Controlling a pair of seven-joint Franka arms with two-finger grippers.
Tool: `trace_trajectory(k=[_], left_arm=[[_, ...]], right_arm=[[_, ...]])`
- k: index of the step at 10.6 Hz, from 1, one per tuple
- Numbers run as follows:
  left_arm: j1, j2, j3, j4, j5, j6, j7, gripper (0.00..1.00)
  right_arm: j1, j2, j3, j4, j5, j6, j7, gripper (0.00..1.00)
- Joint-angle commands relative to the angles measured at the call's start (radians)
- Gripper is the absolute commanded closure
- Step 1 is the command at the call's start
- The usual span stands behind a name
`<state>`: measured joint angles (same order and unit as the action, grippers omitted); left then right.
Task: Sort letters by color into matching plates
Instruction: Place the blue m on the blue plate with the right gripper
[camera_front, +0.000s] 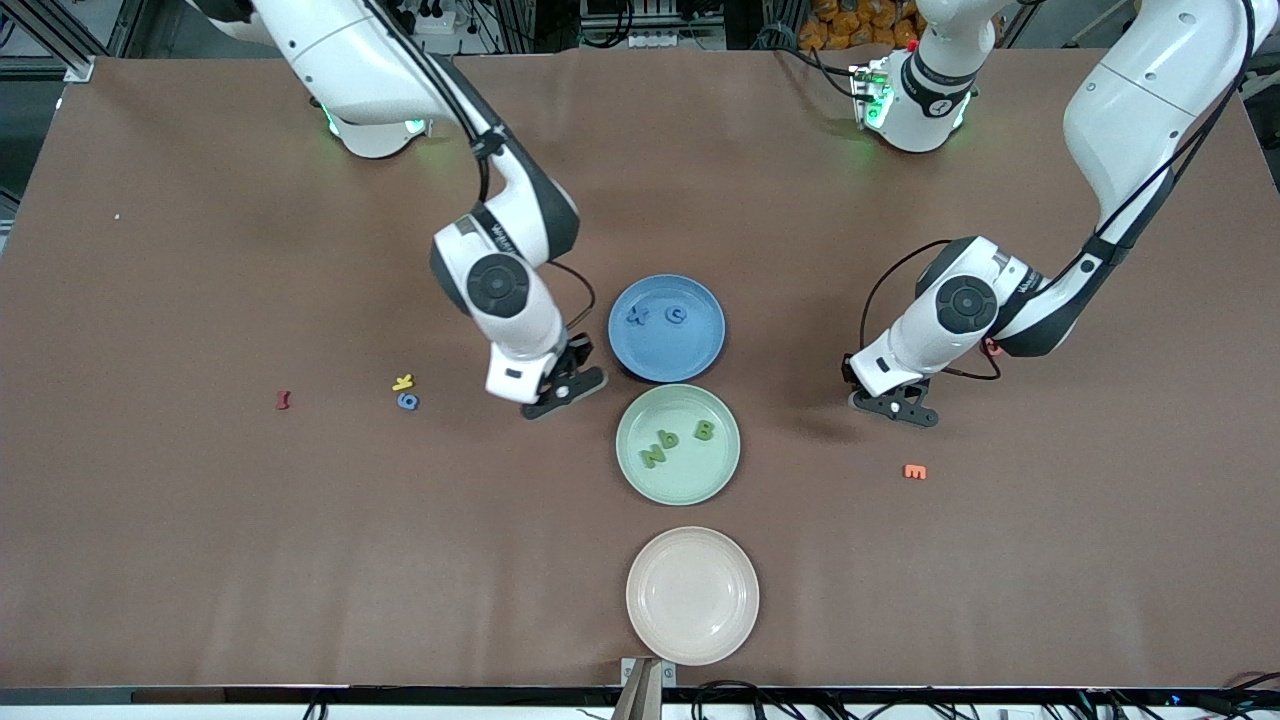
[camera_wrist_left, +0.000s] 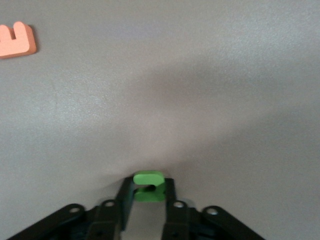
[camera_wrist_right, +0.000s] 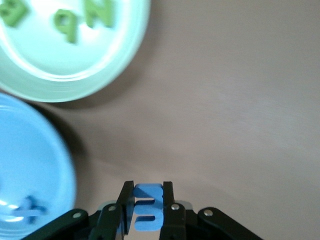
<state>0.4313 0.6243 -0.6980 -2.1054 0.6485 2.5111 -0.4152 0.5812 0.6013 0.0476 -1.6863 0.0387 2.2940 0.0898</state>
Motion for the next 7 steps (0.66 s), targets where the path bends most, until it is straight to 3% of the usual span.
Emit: trace_trajectory(k=[1,6,7], left_arm=[[0.006,-0.012,-0.001,-0.002,0.031,-0.006,-0.001,1.0],[0.004,-0.077,-0.049,0.057,0.014,-0.008,-0.014,1.0],[-0.003,-0.069,-0.064,0.103,-0.004,-0.008,-0.014,1.0]], right_arm=[[0.072,0.118,0.031,0.129,-0.006,-0.021,0.001,0.82],[0.15,0.153,0.067,0.142,-0.006,-0.021,0.013,0.82],[0.154,0.155,0.067,0.143,-0.005,-0.021,0.015,0.67]])
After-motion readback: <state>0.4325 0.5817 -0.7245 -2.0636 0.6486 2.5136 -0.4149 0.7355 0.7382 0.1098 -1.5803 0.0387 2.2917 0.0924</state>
